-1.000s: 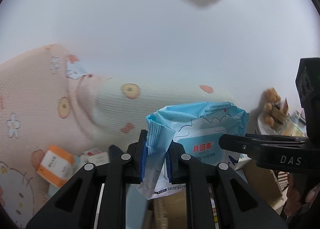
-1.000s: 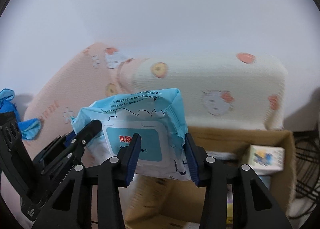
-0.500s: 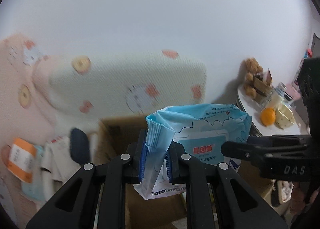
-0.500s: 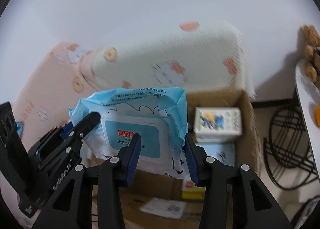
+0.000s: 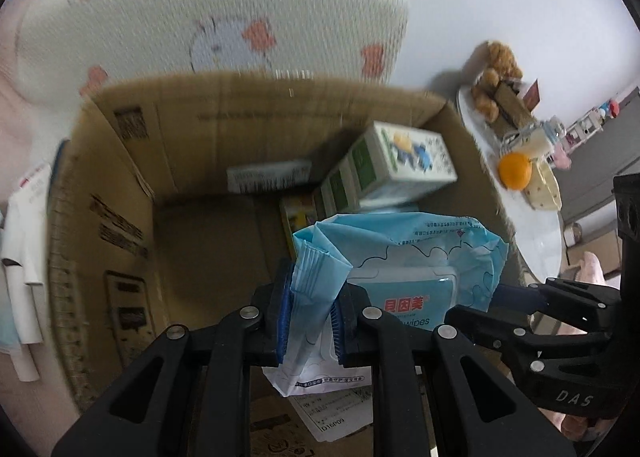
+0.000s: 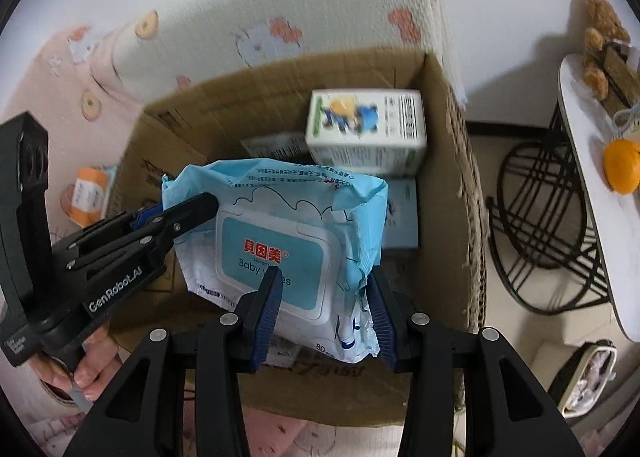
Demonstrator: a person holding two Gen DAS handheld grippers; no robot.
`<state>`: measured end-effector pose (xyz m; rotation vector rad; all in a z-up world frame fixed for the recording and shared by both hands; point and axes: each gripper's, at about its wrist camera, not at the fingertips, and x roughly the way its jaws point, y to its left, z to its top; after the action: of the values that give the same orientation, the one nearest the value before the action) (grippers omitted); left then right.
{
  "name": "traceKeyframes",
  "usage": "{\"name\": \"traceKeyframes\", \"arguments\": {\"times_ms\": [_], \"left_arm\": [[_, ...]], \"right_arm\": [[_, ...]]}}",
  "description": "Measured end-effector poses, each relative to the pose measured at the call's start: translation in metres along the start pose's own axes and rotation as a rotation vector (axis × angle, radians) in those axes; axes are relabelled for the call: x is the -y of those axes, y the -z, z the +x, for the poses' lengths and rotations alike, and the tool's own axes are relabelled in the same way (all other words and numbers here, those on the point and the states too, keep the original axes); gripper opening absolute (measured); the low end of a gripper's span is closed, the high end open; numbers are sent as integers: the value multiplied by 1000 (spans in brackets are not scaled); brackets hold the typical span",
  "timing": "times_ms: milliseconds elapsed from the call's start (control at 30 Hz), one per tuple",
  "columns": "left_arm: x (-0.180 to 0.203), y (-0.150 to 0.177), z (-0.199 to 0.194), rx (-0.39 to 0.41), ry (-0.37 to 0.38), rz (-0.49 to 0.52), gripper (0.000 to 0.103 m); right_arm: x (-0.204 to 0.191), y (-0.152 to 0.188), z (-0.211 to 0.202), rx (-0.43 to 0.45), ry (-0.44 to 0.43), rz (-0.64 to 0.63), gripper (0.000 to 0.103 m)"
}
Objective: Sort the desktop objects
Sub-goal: 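Lower the baby-wipes pack into the cardboard box and open the right gripper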
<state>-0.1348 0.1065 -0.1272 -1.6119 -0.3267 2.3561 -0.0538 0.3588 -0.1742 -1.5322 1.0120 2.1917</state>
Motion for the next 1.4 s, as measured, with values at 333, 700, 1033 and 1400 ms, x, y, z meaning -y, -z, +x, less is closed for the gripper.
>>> {"name": "traceKeyframes", "arguments": {"times_ms": [333, 700, 1033, 1400], "left_arm": [[-8, -7, 40, -179, 27, -52, 18], [-8, -15, 72, -317, -2, -51, 18], [-1, 0, 88, -402, 37, 14, 20], [4, 2, 82, -419, 2, 62, 36]], "right_arm": [[-5, 1, 19, -131, 85, -82, 40], [-18, 0, 50, -260, 244, -278, 41], [-9, 2, 58, -306, 247, -355, 40], [-1, 0, 51, -336, 141, -359, 40]]}}
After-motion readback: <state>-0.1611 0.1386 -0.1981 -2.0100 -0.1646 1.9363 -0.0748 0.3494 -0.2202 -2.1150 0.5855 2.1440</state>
